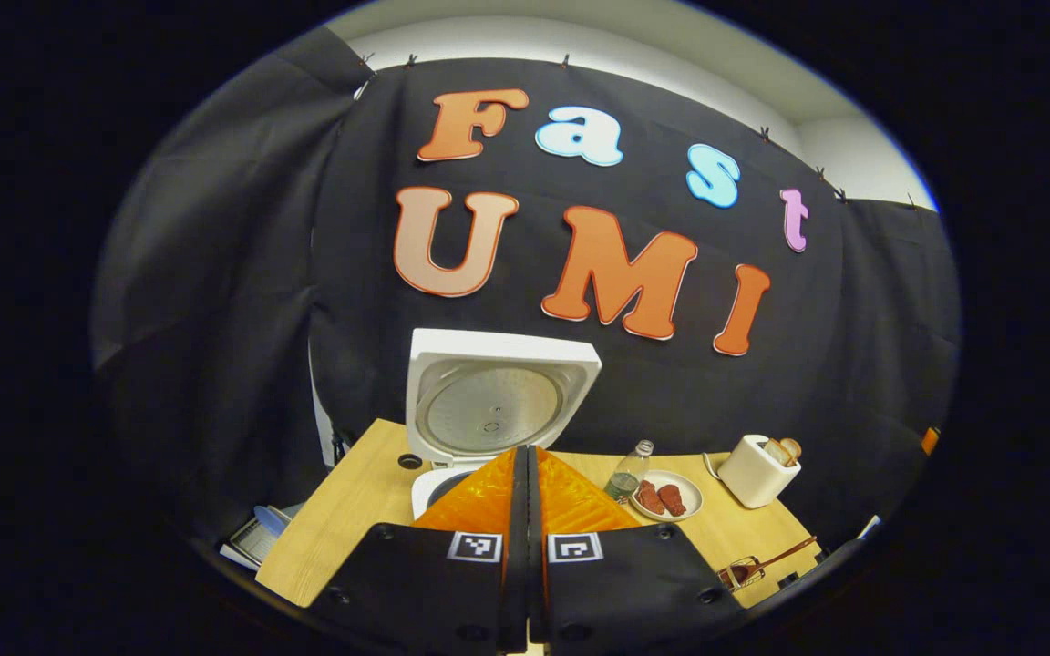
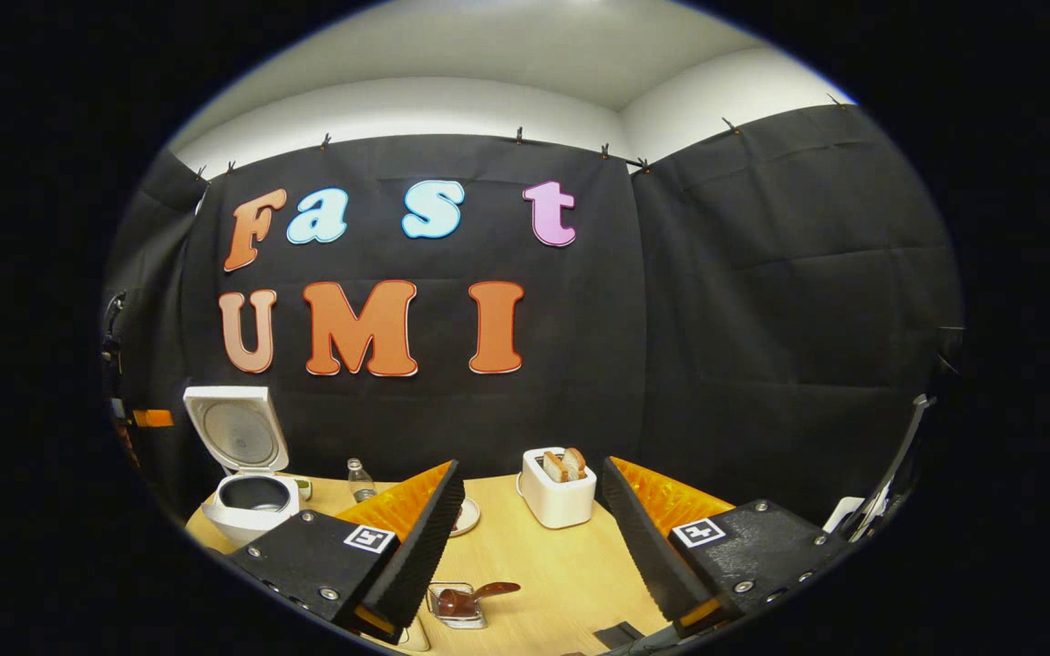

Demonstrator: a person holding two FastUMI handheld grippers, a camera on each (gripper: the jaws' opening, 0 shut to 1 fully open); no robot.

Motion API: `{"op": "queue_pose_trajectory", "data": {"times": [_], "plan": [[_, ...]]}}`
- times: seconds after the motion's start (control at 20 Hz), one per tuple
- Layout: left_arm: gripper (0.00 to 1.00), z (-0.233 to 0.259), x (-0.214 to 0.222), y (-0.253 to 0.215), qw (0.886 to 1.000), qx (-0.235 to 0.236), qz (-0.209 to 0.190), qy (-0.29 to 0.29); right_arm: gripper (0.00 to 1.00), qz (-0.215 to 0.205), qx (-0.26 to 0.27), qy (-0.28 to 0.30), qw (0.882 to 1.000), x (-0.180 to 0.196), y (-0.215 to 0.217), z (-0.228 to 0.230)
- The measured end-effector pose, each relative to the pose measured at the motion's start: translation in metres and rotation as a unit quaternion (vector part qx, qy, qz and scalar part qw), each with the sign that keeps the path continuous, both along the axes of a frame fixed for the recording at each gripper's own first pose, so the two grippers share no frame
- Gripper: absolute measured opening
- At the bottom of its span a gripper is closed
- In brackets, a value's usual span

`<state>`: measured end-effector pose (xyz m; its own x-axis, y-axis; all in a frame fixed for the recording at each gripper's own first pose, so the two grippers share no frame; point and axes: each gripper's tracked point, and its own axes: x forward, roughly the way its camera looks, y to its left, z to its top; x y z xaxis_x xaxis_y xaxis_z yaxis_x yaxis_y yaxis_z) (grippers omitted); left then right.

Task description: Close the left gripper, press the button to open the rice cooker; take a wooden spoon from the chopstick holder with the right hand, scoop a spoonful of rice and pour it into the rice cooker, then put the wooden spoon back into the chopstick holder.

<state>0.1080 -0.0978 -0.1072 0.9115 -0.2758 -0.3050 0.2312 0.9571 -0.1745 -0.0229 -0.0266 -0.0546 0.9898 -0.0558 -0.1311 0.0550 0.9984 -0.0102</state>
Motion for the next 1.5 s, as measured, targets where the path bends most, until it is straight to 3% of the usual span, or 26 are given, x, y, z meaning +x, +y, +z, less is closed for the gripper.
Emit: {"op": "queue_pose_trajectory", "data": {"times": [0.45,0.95,1.05,1.1,1.3,1.4,1.5], "plan": [[0.05,0.025,-0.063,0.078,0.998,0.020,0.054,-0.023,0.95,0.028,0.052,-0.008,0.998,0.013,0.019,-0.032],[0.05,0.058,-0.084,0.122,0.991,0.060,0.094,-0.068,0.95,0.032,0.094,0.071,0.992,0.042,0.024,-0.154],[0.05,0.065,-0.088,0.127,0.990,0.060,0.103,-0.074,1.00,0.033,0.108,0.093,0.989,0.046,0.026,-0.178],[0.05,0.070,-0.088,0.129,0.989,0.057,0.108,-0.080,0.95,0.032,0.113,0.105,0.987,0.047,0.026,-0.192],[0.05,0.077,-0.095,0.147,0.985,0.056,0.137,-0.093,0.95,0.024,0.135,0.158,0.978,0.046,0.030,-0.246],[0.17,0.082,-0.096,0.157,0.980,0.065,0.154,-0.104,0.95,0.023,0.152,0.183,0.971,0.044,0.031,-0.265],[0.51,0.085,-0.099,0.161,0.978,0.069,0.162,-0.110,0.95,0.023,0.172,0.196,0.965,0.044,0.035,-0.276]]}}
